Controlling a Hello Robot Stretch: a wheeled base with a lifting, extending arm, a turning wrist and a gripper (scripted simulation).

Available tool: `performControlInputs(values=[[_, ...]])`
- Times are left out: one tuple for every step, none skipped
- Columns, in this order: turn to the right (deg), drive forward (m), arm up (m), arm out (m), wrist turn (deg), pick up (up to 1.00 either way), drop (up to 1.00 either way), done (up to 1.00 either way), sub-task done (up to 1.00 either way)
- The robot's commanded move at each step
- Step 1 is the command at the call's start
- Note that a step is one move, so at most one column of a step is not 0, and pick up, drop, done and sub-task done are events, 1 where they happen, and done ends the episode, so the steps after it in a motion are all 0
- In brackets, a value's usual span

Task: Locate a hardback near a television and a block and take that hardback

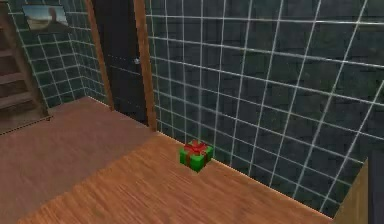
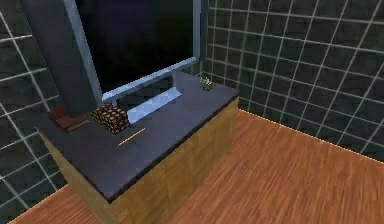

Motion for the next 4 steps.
performControlInputs(values=[[15.0, 0.0, 0.0, 0.0, 0.0, 0.0, 0.0, 0.0, 0.0], [0.0, 0.8, 0.0, 0.0, 0.0, 0.0, 0.0, 0.0, 0.0], [45.0, 0.0, 0.0, 0.0, 0.0, 0.0, 0.0, 0.0, 0.0], [9.0, 0.0, 0.0, 0.0, 0.0, 0.0, 0.0, 0.0, 0.0]])
